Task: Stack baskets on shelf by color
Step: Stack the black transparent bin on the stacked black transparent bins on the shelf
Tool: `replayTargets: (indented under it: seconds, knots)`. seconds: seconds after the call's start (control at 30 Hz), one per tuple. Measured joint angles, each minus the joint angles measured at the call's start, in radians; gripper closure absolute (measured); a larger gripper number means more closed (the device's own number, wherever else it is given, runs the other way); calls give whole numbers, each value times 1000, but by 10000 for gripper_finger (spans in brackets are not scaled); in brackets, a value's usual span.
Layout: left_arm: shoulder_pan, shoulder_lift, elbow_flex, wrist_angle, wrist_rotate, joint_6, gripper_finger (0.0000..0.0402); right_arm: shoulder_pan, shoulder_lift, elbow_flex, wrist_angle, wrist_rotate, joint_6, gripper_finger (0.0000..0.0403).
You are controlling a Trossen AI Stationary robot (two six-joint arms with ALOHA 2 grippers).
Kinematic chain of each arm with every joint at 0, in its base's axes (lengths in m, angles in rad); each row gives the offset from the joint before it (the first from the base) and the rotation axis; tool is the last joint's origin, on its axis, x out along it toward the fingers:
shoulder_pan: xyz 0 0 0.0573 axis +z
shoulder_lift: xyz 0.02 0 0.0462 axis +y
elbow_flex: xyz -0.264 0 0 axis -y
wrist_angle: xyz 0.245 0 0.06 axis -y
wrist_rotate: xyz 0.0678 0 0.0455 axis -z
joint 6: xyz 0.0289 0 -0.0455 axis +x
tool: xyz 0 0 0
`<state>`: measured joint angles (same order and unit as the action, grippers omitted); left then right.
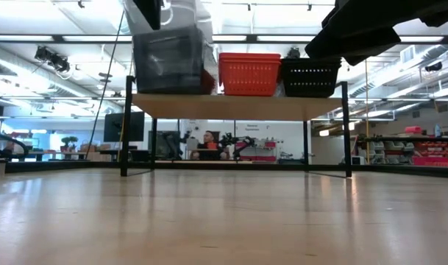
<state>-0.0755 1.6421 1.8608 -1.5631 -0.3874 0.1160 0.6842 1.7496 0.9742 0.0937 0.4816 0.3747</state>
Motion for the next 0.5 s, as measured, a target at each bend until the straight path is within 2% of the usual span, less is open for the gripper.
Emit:
replayTargets:
  seconds: [0.23,0.5]
  knots:
    - [-14,0,-15,43,18,1,387,0,0,0,0,0,-3,253]
    - [-14,0,-16,50,20,-33,364,0,0,0,0,0,-3,253]
